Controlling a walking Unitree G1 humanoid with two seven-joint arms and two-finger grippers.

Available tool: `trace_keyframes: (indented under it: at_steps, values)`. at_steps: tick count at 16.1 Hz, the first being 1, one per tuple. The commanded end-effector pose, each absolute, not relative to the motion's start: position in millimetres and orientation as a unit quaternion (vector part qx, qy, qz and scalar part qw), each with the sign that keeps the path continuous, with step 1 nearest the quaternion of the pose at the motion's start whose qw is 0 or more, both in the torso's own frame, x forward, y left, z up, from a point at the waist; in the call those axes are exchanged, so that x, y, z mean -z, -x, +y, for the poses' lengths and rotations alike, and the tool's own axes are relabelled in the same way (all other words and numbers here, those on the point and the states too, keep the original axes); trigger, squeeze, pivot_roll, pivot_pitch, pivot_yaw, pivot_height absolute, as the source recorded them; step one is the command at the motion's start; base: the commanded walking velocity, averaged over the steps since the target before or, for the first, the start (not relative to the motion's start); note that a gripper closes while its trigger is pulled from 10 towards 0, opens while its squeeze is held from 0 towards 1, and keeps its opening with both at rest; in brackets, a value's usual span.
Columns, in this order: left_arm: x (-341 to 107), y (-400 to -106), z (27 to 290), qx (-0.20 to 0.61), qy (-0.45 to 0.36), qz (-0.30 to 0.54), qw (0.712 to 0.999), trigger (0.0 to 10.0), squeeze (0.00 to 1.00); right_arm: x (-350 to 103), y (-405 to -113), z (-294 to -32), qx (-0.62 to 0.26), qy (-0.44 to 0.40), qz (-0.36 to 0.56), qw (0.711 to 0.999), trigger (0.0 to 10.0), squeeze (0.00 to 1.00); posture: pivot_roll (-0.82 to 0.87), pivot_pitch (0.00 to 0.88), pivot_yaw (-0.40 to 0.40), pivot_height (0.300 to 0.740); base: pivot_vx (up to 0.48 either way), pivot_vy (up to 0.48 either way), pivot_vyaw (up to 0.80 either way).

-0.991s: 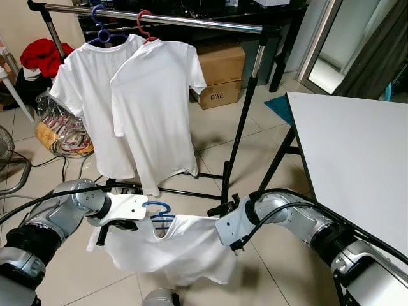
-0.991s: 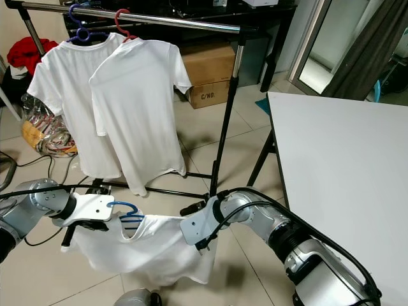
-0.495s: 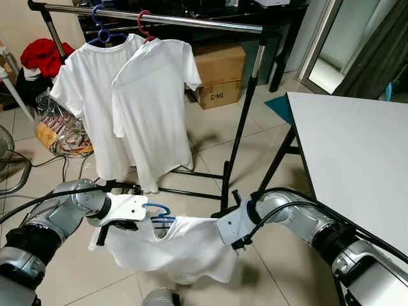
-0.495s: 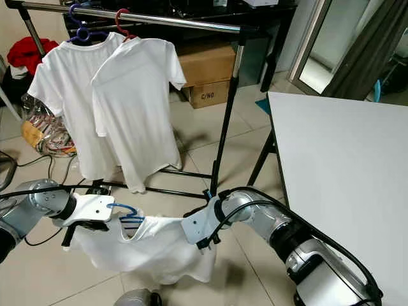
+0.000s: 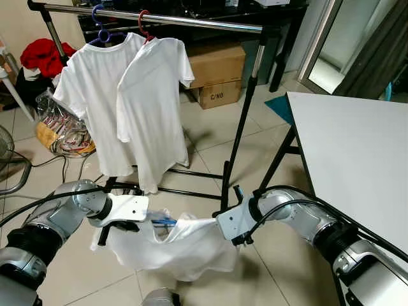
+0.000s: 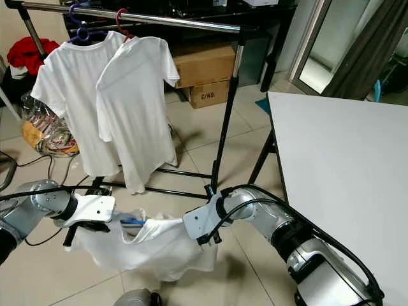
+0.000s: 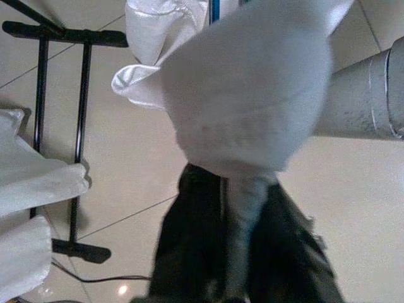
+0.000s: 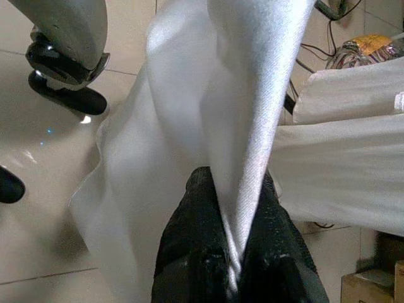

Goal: Hang hanger

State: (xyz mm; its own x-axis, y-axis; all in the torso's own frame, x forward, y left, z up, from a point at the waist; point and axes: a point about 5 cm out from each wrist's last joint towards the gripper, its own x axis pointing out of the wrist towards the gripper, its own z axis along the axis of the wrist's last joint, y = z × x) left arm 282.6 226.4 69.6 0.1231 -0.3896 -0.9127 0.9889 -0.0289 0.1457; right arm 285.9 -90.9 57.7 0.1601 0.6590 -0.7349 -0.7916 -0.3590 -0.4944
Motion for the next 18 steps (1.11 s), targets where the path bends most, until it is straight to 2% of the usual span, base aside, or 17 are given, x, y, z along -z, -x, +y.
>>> trace_keyframes:
  at_steps: [1,5,7,8,9,10,11,13,15,16,17,18]
  values:
    - [-74,-285,227,0.565,-0.434,0.334,0.617,10.0,1.00,-59,-289,-94,-0.643,0.513,0.072,0.564,0.0,0.00,0.08,0.000,0.022,0.740,0.000,0.000,0.00]
    - [-74,-284,226,0.567,-0.433,0.333,0.616,10.0,1.00,-60,-290,-95,-0.639,0.509,0.076,0.572,0.0,0.00,0.08,0.000,0.022,0.740,0.000,0.000,0.00]
    - [-75,-285,224,0.569,-0.433,0.327,0.618,10.0,1.00,-59,-292,-97,-0.634,0.491,0.089,0.590,0.0,0.00,0.08,0.000,0.023,0.740,0.000,0.000,0.00]
    - [-76,-285,223,0.567,-0.431,0.322,0.624,10.0,1.00,-58,-293,-98,-0.632,0.475,0.099,0.605,0.0,0.00,0.08,0.000,0.023,0.740,0.000,0.000,0.00]
    - [-76,-284,222,0.568,-0.422,0.320,0.630,10.0,1.00,-55,-295,-98,-0.622,0.439,0.117,0.638,0.0,0.00,0.08,0.000,0.023,0.740,0.000,0.000,0.00]
    - [-76,-284,221,0.569,-0.418,0.319,0.633,10.0,1.00,-54,-296,-98,-0.617,0.425,0.125,0.651,0.0,0.00,0.08,0.000,0.023,0.740,0.000,0.000,0.00]
    - [-76,-281,220,0.570,-0.410,0.314,0.638,10.0,1.00,-53,-301,-98,-0.594,0.374,0.150,0.696,0.0,0.00,0.08,0.000,0.023,0.740,0.000,0.000,0.00]
    - [-76,-282,218,0.560,-0.410,0.298,0.655,10.0,1.00,-53,-306,-100,-0.573,0.341,0.171,0.725,0.0,0.00,0.08,0.000,0.019,0.740,0.000,0.000,0.00]
    - [-77,-288,216,0.516,-0.424,0.268,0.695,10.0,1.00,-50,-311,-104,-0.546,0.303,0.200,0.755,0.0,0.00,0.09,0.000,0.016,0.740,0.000,0.000,0.00]
    - [-78,-283,218,0.515,-0.424,0.277,0.691,10.0,0.12,-49,-313,-106,-0.536,0.283,0.213,0.766,0.0,0.00,0.09,0.000,0.015,0.740,0.000,0.000,0.00]
    - [-80,-276,220,0.519,-0.419,0.286,0.688,10.0,0.03,-48,-313,-107,-0.530,0.257,0.222,0.777,0.0,0.00,0.09,0.000,0.014,0.740,0.000,0.000,0.00]
    - [-86,-265,221,0.526,-0.413,0.289,0.685,10.0,0.01,-48,-313,-107,-0.528,0.225,0.228,0.786,0.0,0.00,0.09,0.000,0.013,0.740,0.000,0.000,0.00]
